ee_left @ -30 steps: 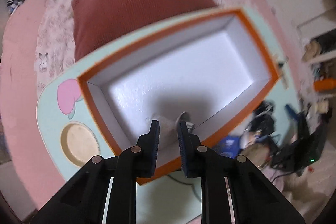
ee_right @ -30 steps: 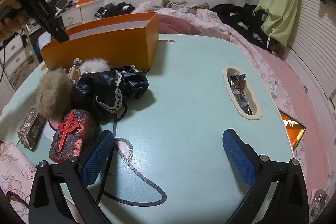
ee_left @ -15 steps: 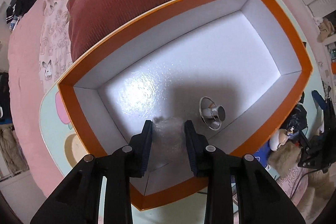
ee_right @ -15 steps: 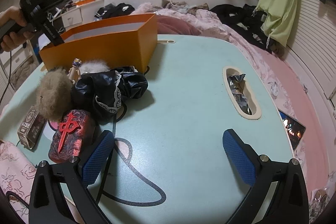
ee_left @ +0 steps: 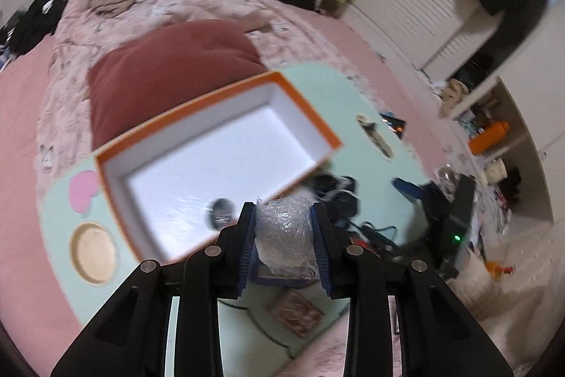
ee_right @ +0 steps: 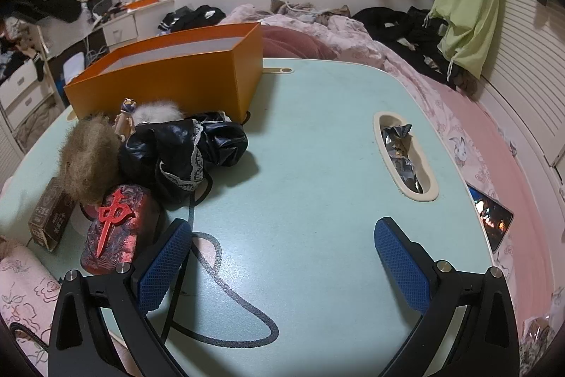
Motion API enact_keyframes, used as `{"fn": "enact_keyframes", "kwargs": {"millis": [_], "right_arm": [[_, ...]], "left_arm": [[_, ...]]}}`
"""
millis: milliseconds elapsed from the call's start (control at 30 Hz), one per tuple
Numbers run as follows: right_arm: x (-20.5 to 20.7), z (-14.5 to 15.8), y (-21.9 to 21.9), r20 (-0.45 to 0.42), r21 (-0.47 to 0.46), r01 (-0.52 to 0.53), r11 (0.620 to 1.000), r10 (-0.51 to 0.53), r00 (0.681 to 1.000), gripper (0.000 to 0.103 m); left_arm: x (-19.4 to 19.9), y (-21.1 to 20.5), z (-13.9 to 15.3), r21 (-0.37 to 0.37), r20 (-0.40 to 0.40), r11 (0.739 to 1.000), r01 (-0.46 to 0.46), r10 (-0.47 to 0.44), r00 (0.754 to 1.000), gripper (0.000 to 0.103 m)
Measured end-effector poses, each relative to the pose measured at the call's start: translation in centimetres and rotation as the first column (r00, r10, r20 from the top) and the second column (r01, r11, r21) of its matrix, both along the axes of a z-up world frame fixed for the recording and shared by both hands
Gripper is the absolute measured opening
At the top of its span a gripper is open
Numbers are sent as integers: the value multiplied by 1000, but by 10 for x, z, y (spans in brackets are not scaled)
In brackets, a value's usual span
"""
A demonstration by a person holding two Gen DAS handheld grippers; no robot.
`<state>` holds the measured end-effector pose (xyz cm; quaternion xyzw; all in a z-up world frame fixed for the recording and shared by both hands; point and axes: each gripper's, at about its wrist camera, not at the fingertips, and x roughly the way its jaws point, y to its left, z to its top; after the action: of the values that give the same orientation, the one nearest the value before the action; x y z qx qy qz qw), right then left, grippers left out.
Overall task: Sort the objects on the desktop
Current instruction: 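Carry the clear plastic bag out and set it on the blue tin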
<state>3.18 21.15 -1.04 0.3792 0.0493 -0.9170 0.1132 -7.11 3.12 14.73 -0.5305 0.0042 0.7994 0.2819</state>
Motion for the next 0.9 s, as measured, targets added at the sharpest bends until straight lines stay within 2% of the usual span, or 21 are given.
{"fn": "enact_keyframes", "kwargs": {"millis": [67, 167, 233, 300, 467, 633, 733, 900], "right_arm": [[0, 0, 0, 0, 0, 0, 1000, 0, 1000, 103], [0, 0, 0, 0, 0, 0, 1000, 0, 1000, 103], [0, 0, 0, -1, 0, 0, 1000, 0, 1000, 103], [0, 0, 0, 0, 0, 0, 1000, 0, 1000, 103], [0, 1, 1, 1, 3, 8, 1000, -8, 1000, 103], [1, 3, 3, 6, 6, 41, 999, -41, 999, 103], [0, 3, 3, 9, 7, 53, 999, -53, 999, 103], [0, 3, 4, 11, 8, 54, 999, -54, 998, 103]], "left_arm": [[7, 6, -3, 40, -21, 999, 22, -21, 1000, 33], [16, 12, -6, 62, -53, 997, 35, -32, 998, 39], [20, 10, -6, 41, -100, 999, 10, -6, 995, 48], [30, 4, -6, 11, -169, 999, -37, 39, 985, 62], [60, -20, -25, -37, -261, 988, -149, 134, 956, 69], [81, -35, -80, -89, -224, 967, -240, 215, 951, 70], [87, -44, -109, -98, -196, 942, -320, 297, 935, 70], [104, -68, -120, 70, -171, 907, -415, 420, 891, 70]]}}
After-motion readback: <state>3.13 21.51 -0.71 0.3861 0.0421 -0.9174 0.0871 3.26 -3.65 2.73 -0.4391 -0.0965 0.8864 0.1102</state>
